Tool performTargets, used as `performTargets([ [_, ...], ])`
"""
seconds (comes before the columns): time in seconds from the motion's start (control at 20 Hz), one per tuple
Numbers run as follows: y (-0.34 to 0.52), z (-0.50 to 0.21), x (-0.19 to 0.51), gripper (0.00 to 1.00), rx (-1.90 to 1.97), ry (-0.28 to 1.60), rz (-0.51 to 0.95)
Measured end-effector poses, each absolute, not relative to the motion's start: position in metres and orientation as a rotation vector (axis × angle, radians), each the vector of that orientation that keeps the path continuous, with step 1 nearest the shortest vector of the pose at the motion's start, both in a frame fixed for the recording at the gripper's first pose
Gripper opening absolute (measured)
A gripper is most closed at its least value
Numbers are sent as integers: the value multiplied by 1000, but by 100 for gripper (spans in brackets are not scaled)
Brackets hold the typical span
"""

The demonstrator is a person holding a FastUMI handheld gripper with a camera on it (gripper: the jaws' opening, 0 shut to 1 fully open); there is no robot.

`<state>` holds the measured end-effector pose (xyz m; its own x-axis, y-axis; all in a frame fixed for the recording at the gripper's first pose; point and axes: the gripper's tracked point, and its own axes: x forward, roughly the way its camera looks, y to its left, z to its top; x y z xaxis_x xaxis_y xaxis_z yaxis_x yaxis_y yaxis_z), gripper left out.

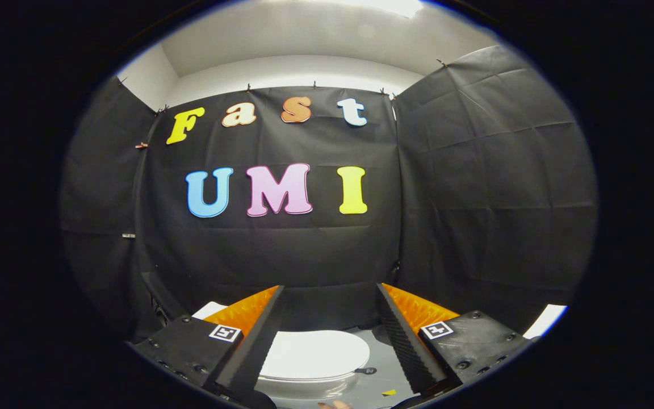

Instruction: Open the toilet lid.

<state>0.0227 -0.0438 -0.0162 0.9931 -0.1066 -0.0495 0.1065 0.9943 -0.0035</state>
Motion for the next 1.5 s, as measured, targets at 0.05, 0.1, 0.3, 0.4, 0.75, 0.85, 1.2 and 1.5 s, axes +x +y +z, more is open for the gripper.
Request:
performTargets([
  [0.05, -49, -19, 25, 99, 10, 54, -112],
  [0.1, -55, -22, 27, 99, 25, 57, -117],
  [0.3, -81, -45, 41, 99, 73, 101, -149],
  [0.4, -96, -58, 48, 99, 93, 125, -166],
  [0.75, -152, -101, 85, 99, 211, 179, -227],
  [0.85, -168, -118, 94, 99, 277, 194, -242],
  [1.2, -209, -203, 128, 99, 508, 299, -280],
  [1.5, -244, -290, 145, 99, 729, 419, -304],
])
